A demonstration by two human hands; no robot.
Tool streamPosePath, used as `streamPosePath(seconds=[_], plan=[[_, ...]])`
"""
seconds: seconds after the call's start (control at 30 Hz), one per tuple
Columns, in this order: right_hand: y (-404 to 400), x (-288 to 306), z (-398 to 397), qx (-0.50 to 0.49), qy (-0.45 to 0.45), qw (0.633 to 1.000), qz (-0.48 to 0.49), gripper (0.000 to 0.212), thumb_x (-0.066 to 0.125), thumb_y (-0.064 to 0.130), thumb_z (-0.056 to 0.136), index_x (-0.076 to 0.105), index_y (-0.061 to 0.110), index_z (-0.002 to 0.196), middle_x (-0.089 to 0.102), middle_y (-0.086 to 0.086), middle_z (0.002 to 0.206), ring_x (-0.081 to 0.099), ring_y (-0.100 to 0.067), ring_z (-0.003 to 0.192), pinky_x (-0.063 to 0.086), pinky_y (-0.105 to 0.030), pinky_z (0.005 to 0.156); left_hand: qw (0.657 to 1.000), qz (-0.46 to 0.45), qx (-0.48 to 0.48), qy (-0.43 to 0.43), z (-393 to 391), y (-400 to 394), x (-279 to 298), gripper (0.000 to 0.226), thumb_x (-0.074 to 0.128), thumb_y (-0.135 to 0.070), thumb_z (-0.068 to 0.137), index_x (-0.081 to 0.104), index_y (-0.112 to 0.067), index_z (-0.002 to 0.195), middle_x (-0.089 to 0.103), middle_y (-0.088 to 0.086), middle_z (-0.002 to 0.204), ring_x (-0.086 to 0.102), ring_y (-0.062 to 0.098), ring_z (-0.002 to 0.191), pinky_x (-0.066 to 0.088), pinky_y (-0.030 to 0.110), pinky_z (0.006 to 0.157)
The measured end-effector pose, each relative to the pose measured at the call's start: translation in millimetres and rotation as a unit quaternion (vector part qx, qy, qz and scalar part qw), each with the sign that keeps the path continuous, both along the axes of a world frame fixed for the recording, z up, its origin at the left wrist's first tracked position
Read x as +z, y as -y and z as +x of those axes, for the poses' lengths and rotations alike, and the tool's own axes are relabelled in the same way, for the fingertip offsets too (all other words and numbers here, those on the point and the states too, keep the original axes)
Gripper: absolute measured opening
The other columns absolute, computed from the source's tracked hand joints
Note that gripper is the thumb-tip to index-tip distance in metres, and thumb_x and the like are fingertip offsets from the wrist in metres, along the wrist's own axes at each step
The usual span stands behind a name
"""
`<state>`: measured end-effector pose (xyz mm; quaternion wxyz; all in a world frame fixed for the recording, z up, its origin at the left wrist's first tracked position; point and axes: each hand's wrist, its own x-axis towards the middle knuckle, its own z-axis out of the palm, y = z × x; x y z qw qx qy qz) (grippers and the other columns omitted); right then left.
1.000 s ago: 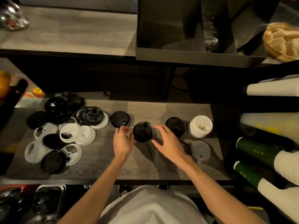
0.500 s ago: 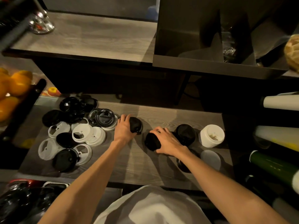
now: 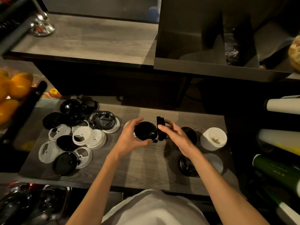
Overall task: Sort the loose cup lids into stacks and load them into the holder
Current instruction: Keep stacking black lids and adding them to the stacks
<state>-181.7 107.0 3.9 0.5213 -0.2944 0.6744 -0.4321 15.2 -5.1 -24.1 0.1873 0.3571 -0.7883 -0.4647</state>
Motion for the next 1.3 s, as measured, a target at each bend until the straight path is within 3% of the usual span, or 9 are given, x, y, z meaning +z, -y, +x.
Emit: streamPosePath(seconds=[0.13,0.3,0.47,0.6,0.73,0.9,1.0,1.1,1.3], plan=[[2,10,3,0.044,-0.047,0.998,0.003,0.054,0.066,0.071,0.079,0.056,0.051,0.129,0.063,0.010,0.130,0.062,-0.009,0.118,0.055,-0.034,0.096,0.988,0.120,0.006,-0.096,-1,-8,17,0.080,0.091,-0.031,0.074,0.050,-0.033,0.143,0.058,-0.004,0.138,0.057,0.010,0.129,0.048,0.028,0.108],[1,22,11,0.045,-0.034,0.998,-0.007,0.054,0.066,0.071,0.080,0.060,0.046,0.127,0.069,0.005,0.123,0.068,-0.011,0.113,0.060,-0.035,0.092,0.929,0.288,0.080,-0.219,-4,-27,26,0.057,0.079,-0.028,0.086,0.058,-0.027,0.139,0.064,0.006,0.137,0.063,0.020,0.126,0.048,0.047,0.110],[3,42,14,0.044,-0.078,0.996,-0.005,0.068,0.060,0.076,0.078,0.057,0.038,0.135,0.066,0.010,0.120,0.065,-0.005,0.106,0.057,-0.022,0.077,0.910,0.331,0.077,-0.238,-3,-36,26,0.052,0.065,-0.035,0.096,0.051,-0.033,0.146,0.057,0.001,0.146,0.056,0.026,0.134,0.047,0.052,0.108],[3,40,20,0.086,-0.173,0.981,0.009,0.081,0.057,0.092,0.069,0.056,0.043,0.135,0.062,0.014,0.122,0.062,-0.007,0.109,0.058,-0.031,0.087,0.880,0.392,0.059,-0.262,-9,-45,32,0.046,0.049,-0.030,0.104,0.047,-0.029,0.150,0.054,0.006,0.150,0.053,0.027,0.138,0.043,0.056,0.111],[-2,45,19,0.104,-0.184,0.977,-0.012,0.063,0.066,0.078,0.075,0.054,0.052,0.131,0.057,0.019,0.121,0.061,0.000,0.099,0.050,-0.017,0.077,0.858,0.434,0.046,-0.270,-10,-47,33,0.045,0.042,-0.033,0.107,0.042,-0.026,0.152,0.051,0.015,0.151,0.048,0.032,0.141,0.040,0.056,0.113],[-11,44,12,0.082,-0.181,0.979,-0.051,0.063,0.079,0.068,0.074,0.059,0.052,0.131,0.059,0.018,0.123,0.066,-0.006,0.102,0.057,-0.028,0.088,0.831,0.473,0.054,-0.288,-11,-51,35,0.050,0.033,-0.038,0.109,0.038,-0.021,0.155,0.049,0.017,0.153,0.045,0.033,0.143,0.034,0.055,0.118],[-14,51,9,0.030,-0.080,0.994,-0.075,0.057,0.079,0.063,0.077,0.064,0.045,0.129,0.068,0.009,0.120,0.071,-0.013,0.104,0.062,-0.033,0.082,0.809,0.493,0.087,-0.308,-13,-53,37,0.053,0.029,-0.040,0.108,0.042,-0.015,0.153,0.051,0.018,0.150,0.047,0.035,0.141,0.032,0.059,0.118],[-17,57,3,-0.072,0.004,0.994,-0.079,0.054,0.074,0.057,0.080,0.067,0.031,0.127,0.073,-0.003,0.118,0.075,-0.018,0.100,0.063,-0.035,0.080,0.764,0.530,0.111,-0.351,-11,-52,39,0.054,0.031,-0.044,0.107,0.044,-0.017,0.152,0.044,0.025,0.153,0.045,0.044,0.139,0.046,0.059,0.105],[-20,58,-1,-0.058,-0.059,0.994,-0.066,0.060,0.070,0.070,0.077,0.068,0.032,0.124,0.077,0.008,0.108,0.072,-0.009,0.106,0.060,-0.045,0.095,0.738,0.552,0.118,-0.370,-11,-56,46,0.054,0.028,-0.047,0.106,0.050,-0.022,0.149,0.057,0.023,0.143,0.059,0.044,0.127,0.052,0.055,0.100]])
